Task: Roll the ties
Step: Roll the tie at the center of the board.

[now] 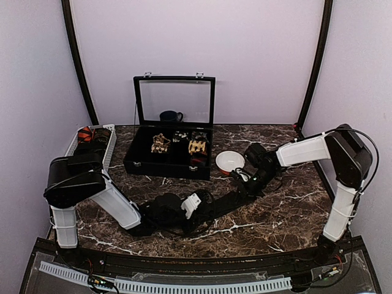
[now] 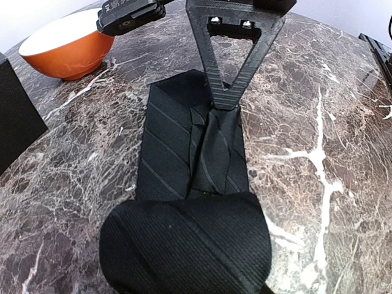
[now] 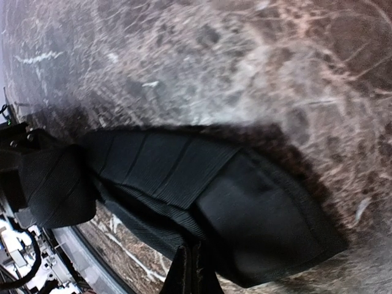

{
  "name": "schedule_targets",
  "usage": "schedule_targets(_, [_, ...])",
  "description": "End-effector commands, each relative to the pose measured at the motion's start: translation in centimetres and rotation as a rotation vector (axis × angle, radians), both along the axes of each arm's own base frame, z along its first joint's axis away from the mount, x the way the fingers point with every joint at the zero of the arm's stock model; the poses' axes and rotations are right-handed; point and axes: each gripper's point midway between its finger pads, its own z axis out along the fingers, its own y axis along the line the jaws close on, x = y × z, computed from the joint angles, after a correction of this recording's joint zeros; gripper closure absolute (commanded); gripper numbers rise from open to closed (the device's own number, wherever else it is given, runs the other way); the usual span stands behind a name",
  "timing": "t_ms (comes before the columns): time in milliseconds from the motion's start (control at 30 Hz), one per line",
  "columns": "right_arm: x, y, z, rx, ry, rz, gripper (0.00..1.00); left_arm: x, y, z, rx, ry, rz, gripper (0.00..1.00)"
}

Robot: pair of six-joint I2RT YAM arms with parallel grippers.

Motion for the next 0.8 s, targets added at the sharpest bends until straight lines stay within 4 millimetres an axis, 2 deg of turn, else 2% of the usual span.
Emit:
schedule_targets(0, [1.7, -1.7, -1.8, -0.115, -0.038, -0.079, 1.00, -1.2, 2.1, -3.2, 0.122, 0.066, -0.007, 0.66])
schedule_targets(133, [2.5, -2.6, -1.7, -0.154, -0.056, -0.124, 1.00, -1.3, 2.1, -3.3, 0.127, 0.065, -0.012, 0.66])
schedule_targets(300, [2.1, -4.7, -1.2, -0.171, -0.066, -0.166, 1.00, -1.4, 2.4, -3.4, 0.131, 0.073, -0.008, 0.67])
schedule_targets(433, [1.9, -3.6, -0.9, -0.116, -0.051, -0.139, 1.00, -1.6, 2.3, -3.5, 0.128, 0.075, -0.021, 0.67])
schedule_targets(567, [3.0, -2.3, 0.3, -0.076, -0.077, -0.117, 0.99, -1.6, 2.2, -3.5, 0.135, 0.066, -0.033, 0.67])
schedule_targets(767, [4.8, -1.2, 2.5, -0.042, -0.123, -0.128, 0.68, -1.5, 2.1, -3.3, 0.133, 0.063, -0.034, 0.67])
